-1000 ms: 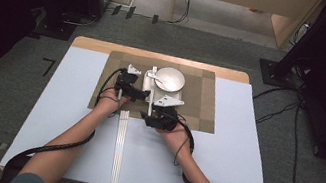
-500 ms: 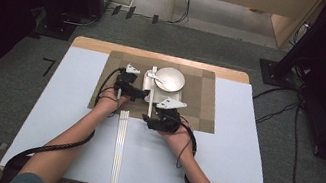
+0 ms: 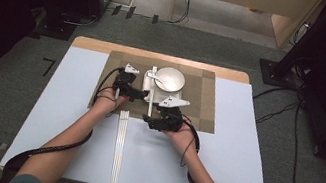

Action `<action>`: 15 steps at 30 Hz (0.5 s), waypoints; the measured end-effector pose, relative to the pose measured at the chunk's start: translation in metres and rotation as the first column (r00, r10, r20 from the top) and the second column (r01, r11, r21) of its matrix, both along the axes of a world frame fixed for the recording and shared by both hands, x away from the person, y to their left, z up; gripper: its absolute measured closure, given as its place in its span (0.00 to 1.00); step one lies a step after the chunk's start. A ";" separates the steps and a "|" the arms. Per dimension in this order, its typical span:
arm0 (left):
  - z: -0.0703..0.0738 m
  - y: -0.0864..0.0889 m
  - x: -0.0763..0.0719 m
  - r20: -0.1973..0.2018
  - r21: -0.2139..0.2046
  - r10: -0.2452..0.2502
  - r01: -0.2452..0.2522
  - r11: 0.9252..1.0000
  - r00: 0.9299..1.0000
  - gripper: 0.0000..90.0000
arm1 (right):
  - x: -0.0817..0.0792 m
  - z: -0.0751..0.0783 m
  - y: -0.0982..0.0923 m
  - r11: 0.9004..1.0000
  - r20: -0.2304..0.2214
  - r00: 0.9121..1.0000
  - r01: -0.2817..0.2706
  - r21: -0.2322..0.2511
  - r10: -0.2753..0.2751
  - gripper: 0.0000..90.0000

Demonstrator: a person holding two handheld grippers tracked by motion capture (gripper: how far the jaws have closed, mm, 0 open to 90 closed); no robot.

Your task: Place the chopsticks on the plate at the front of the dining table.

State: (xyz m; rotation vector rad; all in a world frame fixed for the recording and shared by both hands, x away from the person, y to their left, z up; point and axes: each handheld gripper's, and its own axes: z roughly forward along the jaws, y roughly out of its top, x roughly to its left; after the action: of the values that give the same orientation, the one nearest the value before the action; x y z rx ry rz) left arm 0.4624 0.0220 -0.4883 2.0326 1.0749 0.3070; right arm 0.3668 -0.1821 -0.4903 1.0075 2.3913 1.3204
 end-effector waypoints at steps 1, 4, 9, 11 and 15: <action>0.000 0.000 -0.001 -0.001 -0.005 -0.002 0.002 1.000 1.000 0.09 | 0.000 0.001 -0.001 1.000 -0.004 1.000 0.003 0.002 -0.003 0.32; 0.002 0.000 -0.002 0.006 0.001 -0.007 0.007 1.000 1.000 0.09 | 0.000 0.003 -0.003 1.000 -0.011 1.000 0.004 0.017 -0.004 0.30; 0.007 0.004 -0.007 0.016 0.030 -0.056 0.055 0.998 0.998 0.09 | 0.000 0.006 -0.008 1.000 -0.002 1.000 0.003 0.002 -0.003 0.30; 0.010 0.006 -0.010 0.022 0.049 -0.074 0.073 0.996 0.997 0.15 | 0.001 0.007 -0.011 1.000 0.000 1.000 0.008 0.004 -0.008 0.30; 0.015 0.006 -0.014 0.014 0.055 -0.088 0.087 0.995 0.996 0.18 | 0.002 0.009 -0.015 1.000 -0.001 1.000 0.012 0.003 -0.012 0.30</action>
State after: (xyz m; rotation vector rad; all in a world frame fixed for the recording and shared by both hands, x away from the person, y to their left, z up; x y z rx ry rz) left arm 0.4483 0.0281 -0.4737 2.1154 0.9738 0.3100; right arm 0.3684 -0.1974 -0.4817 1.0221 2.3809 1.3200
